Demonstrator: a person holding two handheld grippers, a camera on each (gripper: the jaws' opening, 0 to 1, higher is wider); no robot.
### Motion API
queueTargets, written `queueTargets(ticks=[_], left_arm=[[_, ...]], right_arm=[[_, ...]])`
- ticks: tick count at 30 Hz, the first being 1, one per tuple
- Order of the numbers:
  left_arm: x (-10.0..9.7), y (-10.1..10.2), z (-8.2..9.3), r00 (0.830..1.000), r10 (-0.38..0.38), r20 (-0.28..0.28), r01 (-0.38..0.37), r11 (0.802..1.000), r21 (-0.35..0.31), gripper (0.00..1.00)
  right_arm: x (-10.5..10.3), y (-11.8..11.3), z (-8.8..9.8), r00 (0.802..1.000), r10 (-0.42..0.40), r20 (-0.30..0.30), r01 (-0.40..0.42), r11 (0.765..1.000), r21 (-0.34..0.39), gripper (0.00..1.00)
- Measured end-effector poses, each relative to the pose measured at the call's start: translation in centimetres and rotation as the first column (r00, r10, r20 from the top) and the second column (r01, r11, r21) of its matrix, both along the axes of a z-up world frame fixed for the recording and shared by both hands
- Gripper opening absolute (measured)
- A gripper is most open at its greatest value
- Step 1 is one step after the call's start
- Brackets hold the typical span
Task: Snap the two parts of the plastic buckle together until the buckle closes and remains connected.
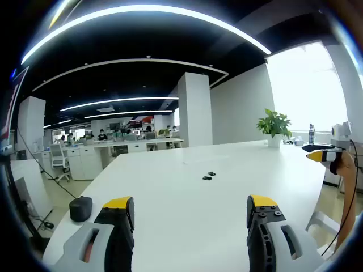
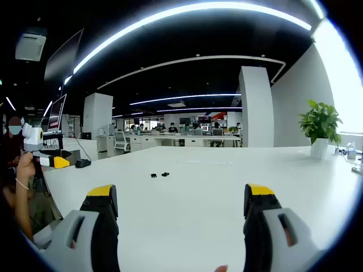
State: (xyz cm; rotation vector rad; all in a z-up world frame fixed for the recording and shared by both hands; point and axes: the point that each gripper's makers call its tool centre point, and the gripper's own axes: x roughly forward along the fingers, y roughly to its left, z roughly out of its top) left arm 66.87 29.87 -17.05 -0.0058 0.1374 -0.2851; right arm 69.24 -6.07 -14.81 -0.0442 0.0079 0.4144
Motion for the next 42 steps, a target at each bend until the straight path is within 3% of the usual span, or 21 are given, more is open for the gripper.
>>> queueTargets(ticks=[30,42], left_arm=[[0.3,-0.3,-0.3,1.0,-0.002,-0.007,0.002,1.0,-0.008,0.82],[1.7,-0.4,-1.7,0.999,0.001,-0.037,-0.002,1.0,-0.013,0.82]], right_arm=[[0.2,-0.5,-0.4,1.0,-0.011,-0.01,0.012,1.0,0.012,0.93],[1.2,-0.5,-1.4,1.0,-0.008,-0.021,0.009,1.0,0.029,0.93]])
